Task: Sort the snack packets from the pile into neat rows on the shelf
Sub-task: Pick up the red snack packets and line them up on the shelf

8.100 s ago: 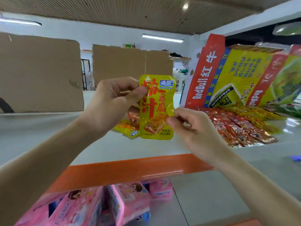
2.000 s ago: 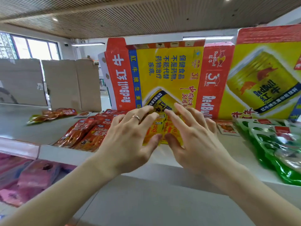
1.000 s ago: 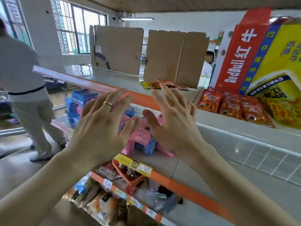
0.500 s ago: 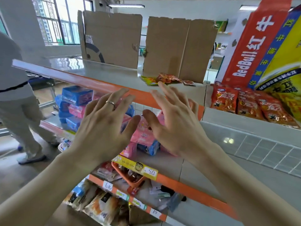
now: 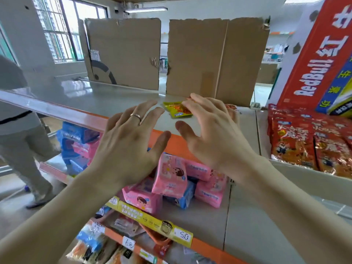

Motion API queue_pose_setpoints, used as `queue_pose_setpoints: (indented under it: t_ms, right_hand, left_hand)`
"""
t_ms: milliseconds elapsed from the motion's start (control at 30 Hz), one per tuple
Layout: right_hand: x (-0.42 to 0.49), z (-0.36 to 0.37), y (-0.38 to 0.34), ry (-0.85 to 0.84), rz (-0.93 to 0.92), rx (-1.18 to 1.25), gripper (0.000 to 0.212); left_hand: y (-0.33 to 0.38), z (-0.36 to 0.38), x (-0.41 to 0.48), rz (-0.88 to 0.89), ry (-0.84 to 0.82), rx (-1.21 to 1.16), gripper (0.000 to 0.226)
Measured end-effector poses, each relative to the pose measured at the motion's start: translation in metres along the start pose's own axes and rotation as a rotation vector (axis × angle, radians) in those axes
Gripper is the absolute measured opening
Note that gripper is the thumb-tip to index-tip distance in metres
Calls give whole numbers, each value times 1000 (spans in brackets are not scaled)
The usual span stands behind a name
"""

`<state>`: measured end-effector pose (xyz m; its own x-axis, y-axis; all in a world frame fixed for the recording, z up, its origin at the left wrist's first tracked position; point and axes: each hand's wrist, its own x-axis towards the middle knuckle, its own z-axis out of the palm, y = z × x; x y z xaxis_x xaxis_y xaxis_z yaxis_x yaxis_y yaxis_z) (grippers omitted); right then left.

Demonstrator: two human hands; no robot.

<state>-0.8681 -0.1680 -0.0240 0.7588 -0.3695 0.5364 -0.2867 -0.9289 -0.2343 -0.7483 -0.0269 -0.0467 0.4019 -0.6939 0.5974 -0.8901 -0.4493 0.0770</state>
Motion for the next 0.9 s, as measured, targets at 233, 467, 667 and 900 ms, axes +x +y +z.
queue_pose_setpoints:
  t_ms: [233,467,667,900]
  right_hand:
    - [32,-11,28,18,80,-115,52]
    - [53,-18,50,46,243,-220,48]
    - [89,-15,51,42,356,-272,47]
    - [123,5,58,18,431,-318,12]
  left_hand:
    - [-6,12,50,61,3,-38,57]
    - [-14,39,110,190,-3,-112,51]
    - [-23,46,165,323,-40,-85,53]
    - [-15,74,224,308,-180,-97,36]
